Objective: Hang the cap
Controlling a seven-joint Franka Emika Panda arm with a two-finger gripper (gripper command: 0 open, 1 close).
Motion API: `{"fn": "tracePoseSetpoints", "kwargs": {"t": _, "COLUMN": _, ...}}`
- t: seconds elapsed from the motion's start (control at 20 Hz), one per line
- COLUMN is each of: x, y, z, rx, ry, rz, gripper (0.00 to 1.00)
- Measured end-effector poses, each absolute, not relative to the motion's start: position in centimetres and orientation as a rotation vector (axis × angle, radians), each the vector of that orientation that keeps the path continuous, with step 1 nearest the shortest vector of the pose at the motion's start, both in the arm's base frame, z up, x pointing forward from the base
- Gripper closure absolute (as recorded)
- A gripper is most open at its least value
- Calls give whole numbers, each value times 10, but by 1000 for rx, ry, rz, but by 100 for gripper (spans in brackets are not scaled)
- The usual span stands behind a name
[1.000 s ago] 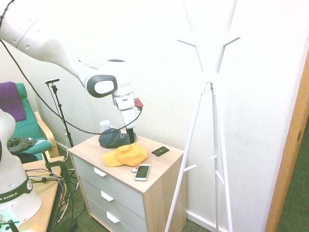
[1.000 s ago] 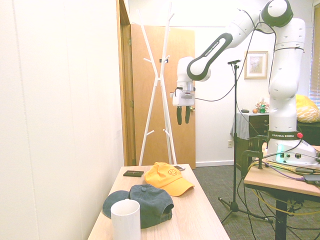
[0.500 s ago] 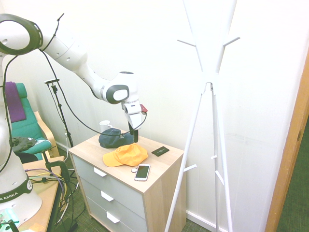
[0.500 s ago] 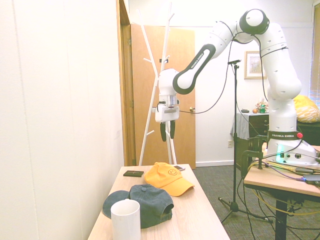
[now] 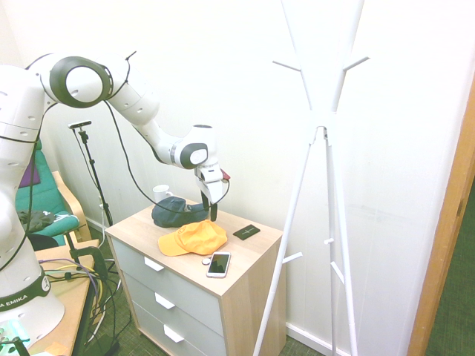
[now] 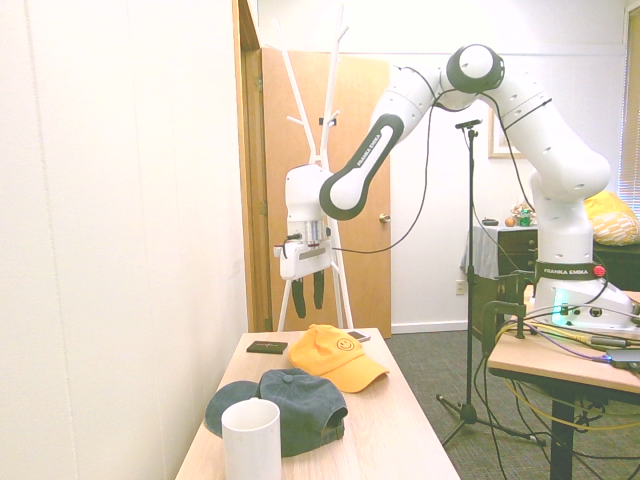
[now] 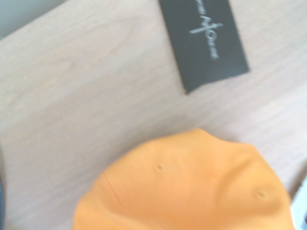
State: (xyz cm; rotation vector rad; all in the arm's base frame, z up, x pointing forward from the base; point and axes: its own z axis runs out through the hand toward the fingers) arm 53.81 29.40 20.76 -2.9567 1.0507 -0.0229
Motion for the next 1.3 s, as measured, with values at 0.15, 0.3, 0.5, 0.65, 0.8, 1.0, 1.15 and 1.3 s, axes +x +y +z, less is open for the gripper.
{"fn": "tracePoseSetpoints", "kwargs": {"t": 0.15, "x": 546, "y": 305, "z": 191, "rx": -2966, "ry": 1052, "rz": -23, "gripper": 0}}
{"fn": "tracePoseSetpoints", "kwargs": {"t": 0.3, "x": 552, "y": 305, "z": 180, "rx": -2976, "ry": 1064, "rz": -12, "gripper": 0}}
{"fn": "tracePoseSetpoints", "kwargs": {"t": 0.5, "x": 551, "y": 304, "z": 174, "rx": -2990, "ry": 1071, "rz": 7, "gripper": 100}}
{"fn": "tracePoseSetpoints", "kwargs": {"t": 0.65, "x": 550, "y": 305, "z": 174, "rx": -2997, "ry": 1070, "rz": 11, "gripper": 100}}
{"fn": "tracePoseSetpoints", "kwargs": {"t": 0.8, "x": 549, "y": 305, "z": 173, "rx": -3008, "ry": 1073, "rz": 13, "gripper": 100}}
{"fn": "tracePoseSetpoints", "kwargs": {"t": 1.0, "x": 546, "y": 309, "z": 172, "rx": -3020, "ry": 1078, "rz": 4, "gripper": 100}}
{"fn": "tracePoseSetpoints", "kwargs": {"t": 1.15, "x": 541, "y": 311, "z": 169, "rx": -3033, "ry": 1085, "rz": -4, "gripper": 100}}
{"fn": "tracePoseSetpoints", "kwargs": {"t": 1.3, "x": 537, "y": 311, "z": 165, "rx": -3041, "ry": 1092, "rz": 1, "gripper": 100}}
